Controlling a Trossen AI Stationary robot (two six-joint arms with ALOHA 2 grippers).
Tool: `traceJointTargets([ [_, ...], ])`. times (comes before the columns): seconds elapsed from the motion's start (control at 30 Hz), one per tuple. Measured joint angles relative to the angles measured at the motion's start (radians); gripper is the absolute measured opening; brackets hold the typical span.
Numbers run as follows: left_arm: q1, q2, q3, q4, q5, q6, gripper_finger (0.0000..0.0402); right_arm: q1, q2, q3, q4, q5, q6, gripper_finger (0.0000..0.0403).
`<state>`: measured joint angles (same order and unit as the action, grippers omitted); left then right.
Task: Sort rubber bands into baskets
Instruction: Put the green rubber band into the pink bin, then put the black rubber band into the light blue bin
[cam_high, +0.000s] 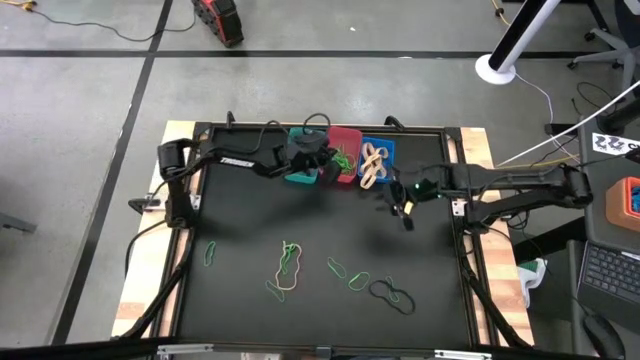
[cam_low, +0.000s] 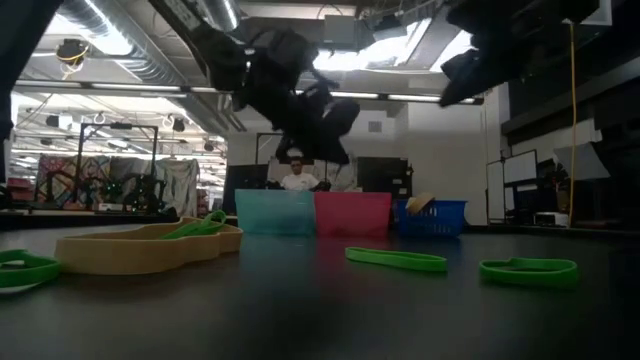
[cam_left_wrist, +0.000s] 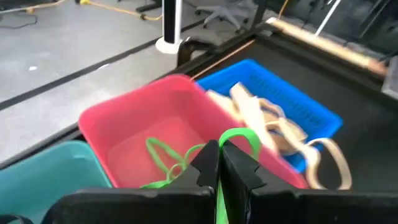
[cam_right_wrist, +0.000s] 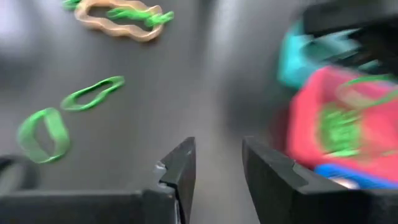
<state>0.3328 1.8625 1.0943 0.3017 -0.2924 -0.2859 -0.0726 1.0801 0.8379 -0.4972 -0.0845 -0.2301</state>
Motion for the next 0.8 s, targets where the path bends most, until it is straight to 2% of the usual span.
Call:
traceJointTargets([
  [0.4,0.025,0.095,0.0,0.048,0.0,0.008,0.0044,0.216,0.002,0.0,-0.191,-0.143,0.368,0.0131],
  [0.67,0.024,0.095,0.0,0.047,0.0,0.023,0.0114,0.361,0.002,0.0,-0.212,-0.145,0.654,0.0131],
  [0.8,0.023,0.095,0.0,0.047,0.0,0.024,0.0134,0.44,0.002,0.0,-0.21,-0.142,0.807,0.0131],
])
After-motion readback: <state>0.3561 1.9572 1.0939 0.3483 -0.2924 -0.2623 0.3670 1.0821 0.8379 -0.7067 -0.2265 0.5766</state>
